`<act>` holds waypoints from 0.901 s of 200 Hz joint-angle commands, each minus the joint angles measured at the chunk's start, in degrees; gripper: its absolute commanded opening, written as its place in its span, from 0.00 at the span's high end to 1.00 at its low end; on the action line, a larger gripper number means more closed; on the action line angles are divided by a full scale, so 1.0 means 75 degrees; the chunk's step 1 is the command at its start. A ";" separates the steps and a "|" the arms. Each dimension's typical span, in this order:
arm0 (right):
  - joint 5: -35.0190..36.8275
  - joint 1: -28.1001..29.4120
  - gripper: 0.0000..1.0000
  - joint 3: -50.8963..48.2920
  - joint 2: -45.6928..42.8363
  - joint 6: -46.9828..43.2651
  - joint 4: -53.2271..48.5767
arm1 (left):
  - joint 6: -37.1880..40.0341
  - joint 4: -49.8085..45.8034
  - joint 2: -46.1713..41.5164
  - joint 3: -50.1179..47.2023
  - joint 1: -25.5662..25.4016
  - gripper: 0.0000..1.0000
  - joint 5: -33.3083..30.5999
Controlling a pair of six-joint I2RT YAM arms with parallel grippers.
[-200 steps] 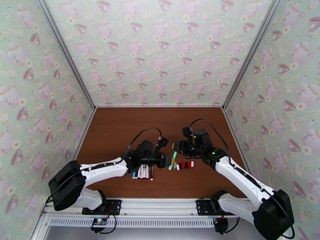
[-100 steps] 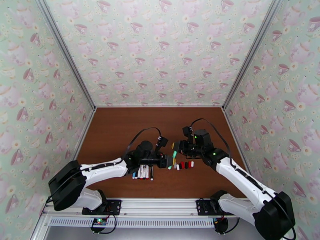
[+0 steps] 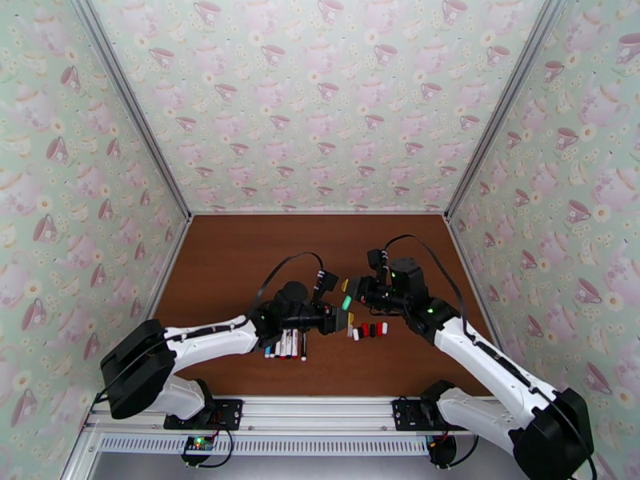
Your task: Open the pen caps
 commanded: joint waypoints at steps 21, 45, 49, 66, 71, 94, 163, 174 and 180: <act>-0.0061 0.0213 0.90 0.0044 0.0104 0.0043 0.0104 | -0.0009 -0.0085 0.0152 0.0269 0.0005 0.74 -0.0242; 0.0232 0.0367 0.90 0.0152 0.0217 -0.0109 -0.0118 | 0.0032 -0.0280 0.0108 0.0311 0.0011 0.80 -0.0294; 0.0290 0.0385 0.90 0.0163 0.0238 -0.0135 -0.0142 | 0.0049 -0.0321 0.0088 0.0326 0.0006 0.80 -0.0312; 0.0545 0.0436 0.90 0.0232 0.0282 -0.0245 -0.0380 | 0.0132 -0.0596 0.0026 0.0354 0.0005 0.85 -0.0384; 0.0601 0.0441 0.90 0.0229 0.0284 -0.0237 -0.0390 | 0.0166 -0.0719 0.0013 0.0389 0.0005 0.87 -0.0424; 0.0920 0.0440 0.91 0.0227 0.0192 -0.0075 -0.0413 | 0.0340 -0.1141 -0.0055 0.0394 -0.0030 0.97 -0.0563; -0.0001 0.0255 0.94 0.0653 0.0049 -0.0392 0.0135 | -0.0106 0.0039 -0.0412 -0.0176 0.0081 0.96 0.0910; -0.0173 0.0199 0.94 0.0745 -0.0018 -0.0438 0.0217 | -0.0174 0.0152 -0.0517 -0.0203 0.0105 0.96 0.1176; -0.0234 0.0172 0.94 0.0770 -0.0053 -0.0461 0.0258 | -0.0177 0.0130 -0.0590 -0.0215 0.0118 0.97 0.1219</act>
